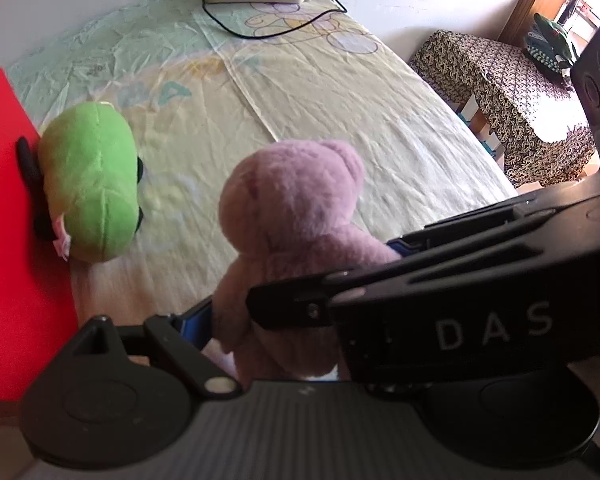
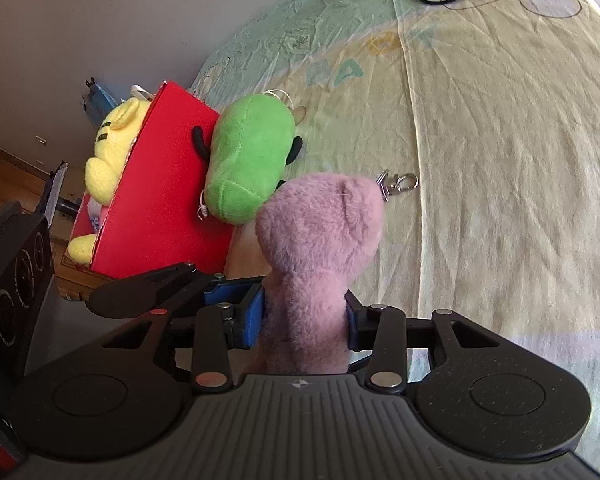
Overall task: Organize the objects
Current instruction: 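Lift the pink teddy bear with the right gripper and carry it to the red box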
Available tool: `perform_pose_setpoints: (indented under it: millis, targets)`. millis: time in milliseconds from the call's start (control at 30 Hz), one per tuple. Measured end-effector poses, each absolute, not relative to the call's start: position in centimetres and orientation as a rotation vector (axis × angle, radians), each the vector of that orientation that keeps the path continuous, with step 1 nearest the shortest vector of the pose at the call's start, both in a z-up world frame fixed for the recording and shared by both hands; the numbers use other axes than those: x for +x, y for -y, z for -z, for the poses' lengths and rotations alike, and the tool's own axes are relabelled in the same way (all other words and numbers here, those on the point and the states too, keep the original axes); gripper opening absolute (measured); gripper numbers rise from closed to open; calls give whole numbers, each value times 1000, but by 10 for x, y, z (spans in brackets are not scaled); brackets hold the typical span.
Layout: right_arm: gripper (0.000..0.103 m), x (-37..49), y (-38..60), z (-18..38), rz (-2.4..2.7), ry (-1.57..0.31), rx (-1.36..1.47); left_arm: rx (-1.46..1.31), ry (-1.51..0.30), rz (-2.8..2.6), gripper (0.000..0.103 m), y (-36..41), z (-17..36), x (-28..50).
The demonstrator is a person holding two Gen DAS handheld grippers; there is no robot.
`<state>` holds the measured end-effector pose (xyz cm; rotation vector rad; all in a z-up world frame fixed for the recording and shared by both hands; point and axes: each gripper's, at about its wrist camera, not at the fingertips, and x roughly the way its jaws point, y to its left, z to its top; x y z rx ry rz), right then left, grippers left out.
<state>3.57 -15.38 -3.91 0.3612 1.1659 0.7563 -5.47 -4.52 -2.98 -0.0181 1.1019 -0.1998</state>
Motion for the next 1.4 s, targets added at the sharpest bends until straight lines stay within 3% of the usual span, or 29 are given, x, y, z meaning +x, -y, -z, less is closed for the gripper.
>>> perform_pose_setpoints:
  millis: [733, 1400]
  targets:
    - [42, -21, 134, -16, -793, -953, 392, 53, -940, 225, 85, 18, -39, -112]
    - [42, -36, 18, -94, -789, -710, 402, 30, -679, 261, 85, -122, -126, -149]
